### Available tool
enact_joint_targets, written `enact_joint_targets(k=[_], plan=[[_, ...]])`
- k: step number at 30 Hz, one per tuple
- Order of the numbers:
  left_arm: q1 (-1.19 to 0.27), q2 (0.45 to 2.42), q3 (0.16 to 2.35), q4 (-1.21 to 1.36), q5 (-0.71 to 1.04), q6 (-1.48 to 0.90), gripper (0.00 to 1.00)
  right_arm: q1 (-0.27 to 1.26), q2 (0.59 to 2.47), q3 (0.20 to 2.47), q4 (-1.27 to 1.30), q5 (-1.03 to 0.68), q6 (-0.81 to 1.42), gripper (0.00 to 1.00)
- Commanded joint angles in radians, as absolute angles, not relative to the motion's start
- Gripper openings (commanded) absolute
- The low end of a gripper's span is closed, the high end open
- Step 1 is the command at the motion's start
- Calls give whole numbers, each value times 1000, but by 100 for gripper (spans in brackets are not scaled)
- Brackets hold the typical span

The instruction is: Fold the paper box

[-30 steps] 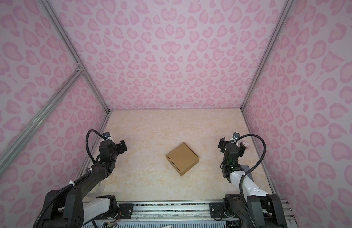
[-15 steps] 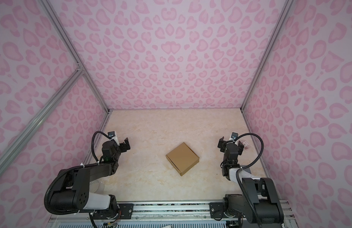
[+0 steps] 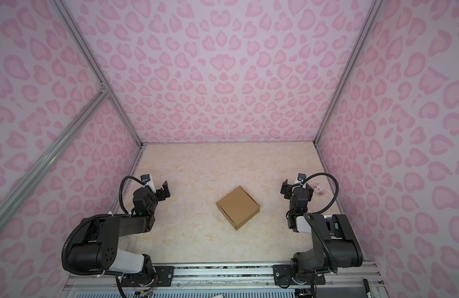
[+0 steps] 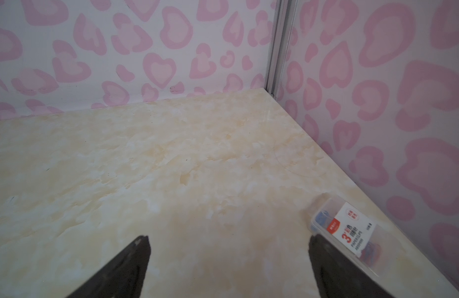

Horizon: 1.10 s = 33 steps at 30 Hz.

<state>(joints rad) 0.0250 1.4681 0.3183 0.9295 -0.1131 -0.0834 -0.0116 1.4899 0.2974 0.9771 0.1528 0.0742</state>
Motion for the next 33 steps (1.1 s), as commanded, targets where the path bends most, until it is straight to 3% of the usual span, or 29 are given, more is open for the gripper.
enact_joint_targets(k=[1, 12, 33], plan=[[26, 1471, 313, 1004, -117, -79, 97, -11, 1527, 300, 1064, 123, 53, 98], [-1, 1472, 314, 1006, -206, -80, 97, -8, 1567, 309, 1076, 99, 38, 99], [-2, 1473, 316, 1004, -209, -80, 97, 3, 1567, 306, 1085, 111, 34, 99]])
